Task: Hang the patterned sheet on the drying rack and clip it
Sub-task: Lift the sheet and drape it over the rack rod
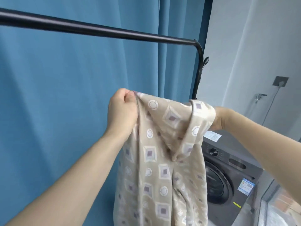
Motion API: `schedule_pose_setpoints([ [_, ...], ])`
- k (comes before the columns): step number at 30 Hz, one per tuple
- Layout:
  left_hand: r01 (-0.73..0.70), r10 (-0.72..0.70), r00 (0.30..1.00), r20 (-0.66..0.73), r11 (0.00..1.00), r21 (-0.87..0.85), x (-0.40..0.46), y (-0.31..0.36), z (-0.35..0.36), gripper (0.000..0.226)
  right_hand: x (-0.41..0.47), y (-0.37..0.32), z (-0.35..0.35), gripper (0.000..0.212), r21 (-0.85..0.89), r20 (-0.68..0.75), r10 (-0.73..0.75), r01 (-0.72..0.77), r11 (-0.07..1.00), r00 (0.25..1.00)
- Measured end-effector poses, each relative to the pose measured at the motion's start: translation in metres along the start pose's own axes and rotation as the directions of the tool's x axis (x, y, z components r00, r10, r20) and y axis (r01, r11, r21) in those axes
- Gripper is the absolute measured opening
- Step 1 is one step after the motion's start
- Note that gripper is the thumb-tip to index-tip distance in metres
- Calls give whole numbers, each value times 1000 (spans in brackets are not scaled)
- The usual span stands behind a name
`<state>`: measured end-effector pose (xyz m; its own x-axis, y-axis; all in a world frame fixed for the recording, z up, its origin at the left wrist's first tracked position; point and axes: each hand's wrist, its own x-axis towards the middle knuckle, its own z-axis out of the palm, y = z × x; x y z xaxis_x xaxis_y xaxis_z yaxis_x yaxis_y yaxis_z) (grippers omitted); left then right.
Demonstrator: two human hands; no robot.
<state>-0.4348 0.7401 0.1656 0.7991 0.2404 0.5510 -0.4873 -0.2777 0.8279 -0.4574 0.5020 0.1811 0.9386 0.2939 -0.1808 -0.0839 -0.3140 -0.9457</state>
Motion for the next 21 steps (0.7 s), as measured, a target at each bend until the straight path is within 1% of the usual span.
schedule_pose_setpoints([
  [1,-31,31,999,-11,999,-13,4,11,0,28,0,4,5,20,-97,179,88,-71,993,980],
  [2,-56,56,998,-6,998,-34,6,19,0,27,2,10,10,23,-207,306,185,-124,970,934],
  [3,-67,68,997,27,996,-56,6,25,0,25,6,15,13,27,-298,375,256,-145,943,891],
  [5,-52,64,987,146,995,-88,0,30,0,22,9,21,20,28,-400,426,281,-100,911,860],
  [6,-72,81,977,195,996,-55,-4,29,-1,22,11,20,24,30,-433,467,294,-74,898,834],
  [8,-149,131,963,237,987,60,-10,22,-6,22,12,20,24,36,-451,573,346,-67,890,743],
  [9,-156,136,965,223,985,76,-12,18,-10,24,12,20,19,42,-411,621,343,-80,908,705],
  [10,-118,106,974,199,992,47,-11,14,-13,27,12,21,10,51,-327,666,306,-102,939,680],
  [11,-40,44,982,182,999,-22,-10,11,-17,30,13,23,0,61,-194,687,230,-131,972,690],
  [12,48,-31,985,170,994,-94,-9,8,-20,32,12,23,-10,70,-17,675,136,-169,985,725],
  [13,118,-91,982,167,981,-157,-7,5,-21,32,14,23,-17,76,156,621,53,-189,969,782],
  [14,152,-122,978,167,971,-185,-6,3,-22,32,20,26,-20,78,267,530,25,-195,944,847],
  [15,164,-131,976,171,967,-196,-5,2,-21,33,28,29,-18,77,269,424,37,-165,949,905],
  [16,161,-126,977,172,966,-202,-6,4,-20,32,36,34,-11,78,184,322,66,-131,974,945],
  [17,154,-119,978,173,965,-210,-6,5,-18,32,42,37,2,77,61,279,82,-103,993,957],
  [18,151,-113,978,176,964,-219,-6,7,-17,32,50,40,16,67,-24,274,78,-74,997,959],
  [19,151,-111,978,178,962,-226,-7,8,-15,31,56,41,30,47,-69,275,66,-49,996,959],
  [20,145,-106,979,176,963,-225,-7,8,-15,30,60,40,43,28,-115,248,32,-3,993,968],
  [21,137,-100,980,175,966,-219,-8,7,-16,29,61,39,51,17,-187,187,-19,54,981,982],
])
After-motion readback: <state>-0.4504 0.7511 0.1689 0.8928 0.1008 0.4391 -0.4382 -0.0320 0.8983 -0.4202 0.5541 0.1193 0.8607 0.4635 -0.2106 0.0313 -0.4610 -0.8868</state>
